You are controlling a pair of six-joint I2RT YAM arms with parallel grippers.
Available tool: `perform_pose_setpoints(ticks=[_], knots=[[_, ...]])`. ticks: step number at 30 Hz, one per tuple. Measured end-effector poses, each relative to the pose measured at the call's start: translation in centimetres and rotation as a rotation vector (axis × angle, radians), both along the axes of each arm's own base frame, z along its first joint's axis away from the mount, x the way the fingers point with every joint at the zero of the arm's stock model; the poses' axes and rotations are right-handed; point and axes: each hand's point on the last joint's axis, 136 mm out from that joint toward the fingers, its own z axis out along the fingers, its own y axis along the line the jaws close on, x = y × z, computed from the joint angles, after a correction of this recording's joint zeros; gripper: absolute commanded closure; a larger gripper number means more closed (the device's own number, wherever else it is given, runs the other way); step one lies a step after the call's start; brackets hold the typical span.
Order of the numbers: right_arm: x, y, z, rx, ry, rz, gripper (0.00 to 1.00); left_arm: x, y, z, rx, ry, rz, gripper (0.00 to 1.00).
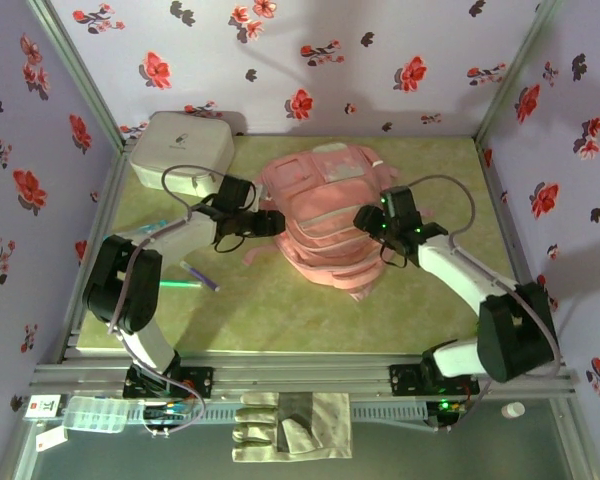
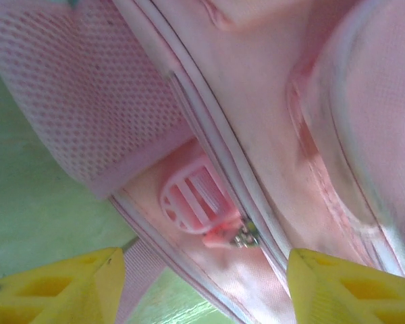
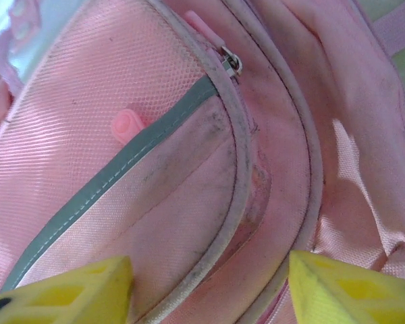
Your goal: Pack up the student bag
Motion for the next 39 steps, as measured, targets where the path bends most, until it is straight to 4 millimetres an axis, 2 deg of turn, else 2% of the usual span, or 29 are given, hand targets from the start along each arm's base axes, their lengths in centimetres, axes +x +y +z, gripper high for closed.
perform_pose_setpoints(ticks=[4,9,12,14,18,24,28,34,39], knots=[[1.6,1.2,-0.8,0.0,0.021,0.037,0.44,-0.1,0.2,0.8,0.027,-0.053,-0.05,0.36],[4.1,1.6,-0.4,-0.008,-0.007,0.048,0.43,-0.2,0.7,1.4,0.076,-0.131,-0.12,0.38],[4.9,1.5,0.6,-0.004,-0.044,0.046,0.41,-0.3,1.4,0.8,0.121,-0.162,-0.165,0.42],[5.1,1.5,1.1,-0.002,-0.064,0.048,0.4,-0.3,1.9,0.4,0.151,-0.18,-0.192,0.5],[5.0,1.4,2.7,0.005,-0.101,0.053,0.4,0.6,3.0,0.1,0.188,-0.226,-0.228,0.58],[3.8,1.0,4.9,0.025,-0.155,0.052,0.39,1.4,2.9,-1.7,0.224,-0.251,-0.322,0.58],[3.0,0.9,4.7,0.032,-0.151,0.06,0.39,2.1,2.0,-2.2,0.214,-0.259,-0.372,0.59],[1.8,0.7,4.2,0.054,-0.14,0.057,0.4,3.2,0.9,-1.8,0.189,-0.292,-0.421,0.68],[1.6,1.0,4.0,0.082,-0.127,0.057,0.4,3.6,0.4,-2.4,0.17,-0.287,-0.446,0.75]])
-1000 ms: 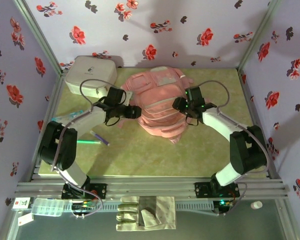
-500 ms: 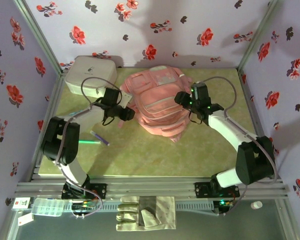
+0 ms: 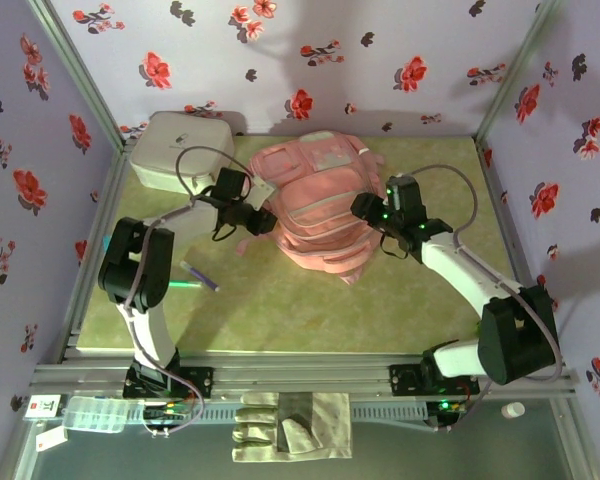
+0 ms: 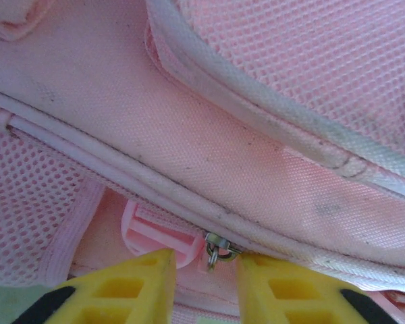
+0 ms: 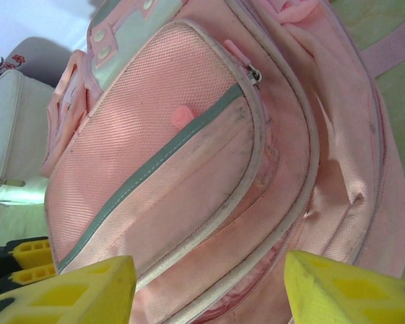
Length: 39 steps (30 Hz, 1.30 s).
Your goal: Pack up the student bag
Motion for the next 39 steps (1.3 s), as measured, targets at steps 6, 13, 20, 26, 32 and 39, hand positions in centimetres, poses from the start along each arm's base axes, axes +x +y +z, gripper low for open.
perform_pose_setpoints(ticks=[6,13,20,26,32,39], knots=[[-0.1,0.2,-0.2,0.022,0.004,-0.002,0.41,-0.1,-0.8,-0.2,-0.02,0.026,-0.04,0.88],[-0.5,0.5,-1.1,0.042,0.031,0.001,0.41,-0.3,-0.9,-0.1,-0.029,0.028,-0.058,1.0],[-1.0,2.3,-3.8,0.057,0.108,0.019,0.39,-0.9,-0.6,-0.7,-0.038,0.049,-0.042,1.0],[-1.7,4.9,-5.8,0.08,0.166,0.052,0.41,-1.8,-0.2,-0.2,-0.052,0.04,-0.029,1.0],[-1.9,6.6,-6.8,0.1,0.185,0.053,0.49,-2.8,-0.8,0.2,-0.057,0.044,-0.039,1.0],[-1.5,7.2,-7.0,0.123,0.179,0.014,0.56,-5.8,-2.9,0.1,-0.033,0.066,-0.098,1.0]])
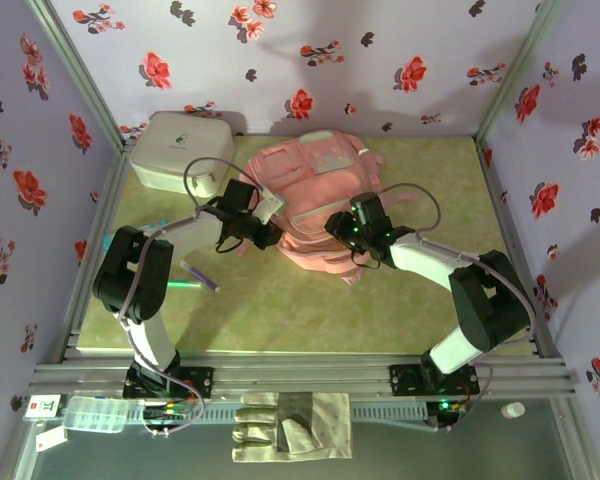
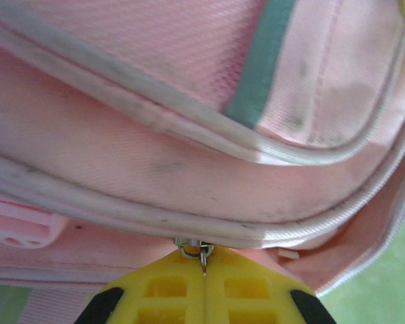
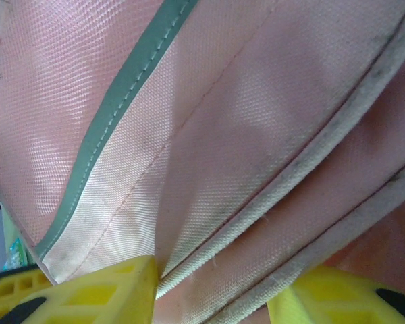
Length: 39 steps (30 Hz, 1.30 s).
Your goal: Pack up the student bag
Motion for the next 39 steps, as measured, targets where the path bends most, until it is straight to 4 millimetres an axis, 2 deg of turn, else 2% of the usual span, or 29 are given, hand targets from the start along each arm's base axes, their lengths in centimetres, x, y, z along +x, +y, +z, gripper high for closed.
perform_pose_setpoints(ticks=[7,10,13,17,20,24,26,32,36,39], knots=[[0.4,-0.2,-0.6,-0.011,0.006,-0.029,0.56,-3.2,-2.8,0.5,0.006,0.018,-0.072,0.99],[0.5,-0.4,-0.6,-0.02,0.002,-0.039,0.54,-4.2,-3.5,0.4,0.005,0.036,-0.086,0.86],[0.5,-0.6,-0.5,-0.033,-0.003,-0.043,0.5,-4.4,-3.5,0.8,-0.01,0.053,-0.073,0.66],[0.0,-1.1,0.7,-0.067,-0.033,-0.041,0.43,-4.4,-2.2,3.0,-0.073,0.069,-0.004,0.5],[-0.4,-2.0,2.3,-0.1,-0.072,-0.044,0.38,-3.0,-0.4,4.6,-0.132,0.083,0.12,0.44],[-0.9,-3.0,3.4,-0.147,-0.105,-0.043,0.36,-0.8,2.0,5.0,-0.188,0.153,0.355,0.44],[-1.0,-3.4,3.6,-0.169,-0.11,-0.044,0.36,-0.2,2.5,4.7,-0.217,0.212,0.459,0.46],[-1.3,-3.7,3.2,-0.196,-0.1,-0.034,0.36,1.2,2.3,3.7,-0.312,0.365,0.673,0.49],[-1.4,-3.5,3.2,-0.198,-0.102,-0.029,0.36,2.2,2.0,2.7,-0.36,0.432,0.756,0.51],[-1.5,-3.4,3.0,-0.2,-0.1,-0.025,0.36,2.7,1.7,1.3,-0.371,0.485,0.801,0.59]])
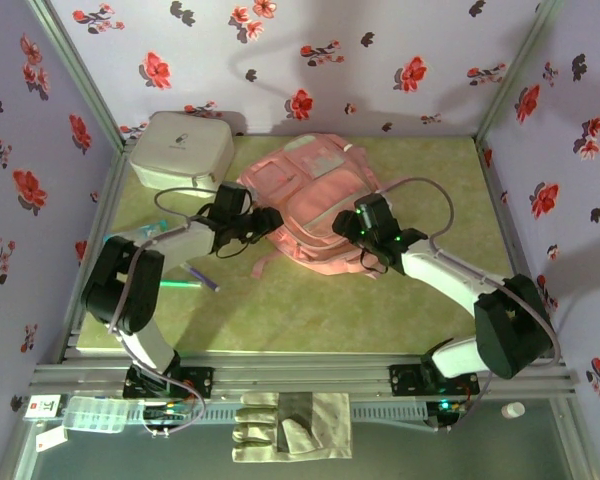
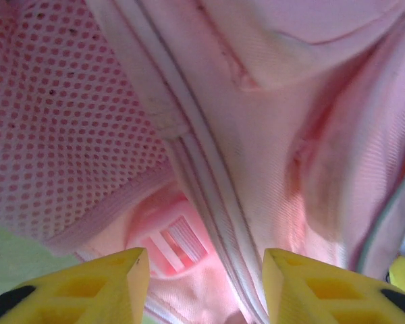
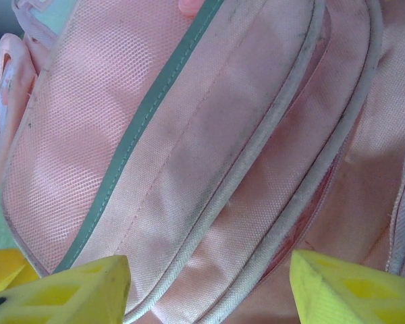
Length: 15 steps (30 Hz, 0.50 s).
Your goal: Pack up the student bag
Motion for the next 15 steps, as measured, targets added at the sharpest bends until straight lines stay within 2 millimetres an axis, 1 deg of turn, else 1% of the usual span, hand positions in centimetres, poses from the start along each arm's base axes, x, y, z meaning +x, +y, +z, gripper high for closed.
perform_pose_setpoints(ticks=[3,9,15], knots=[[-0.2,0.0,-0.3,-0.004,0.005,0.004,0.36,0.4,-0.5,-0.9,-0.027,0.04,0.018,0.63],[-0.6,0.1,-0.6,-0.011,0.012,0.008,0.36,1.4,-1.5,-0.6,-0.075,0.045,0.024,0.65],[-0.9,0.5,-0.6,-0.015,0.008,0.026,0.37,1.7,-1.9,-0.9,-0.109,0.065,0.038,0.73]])
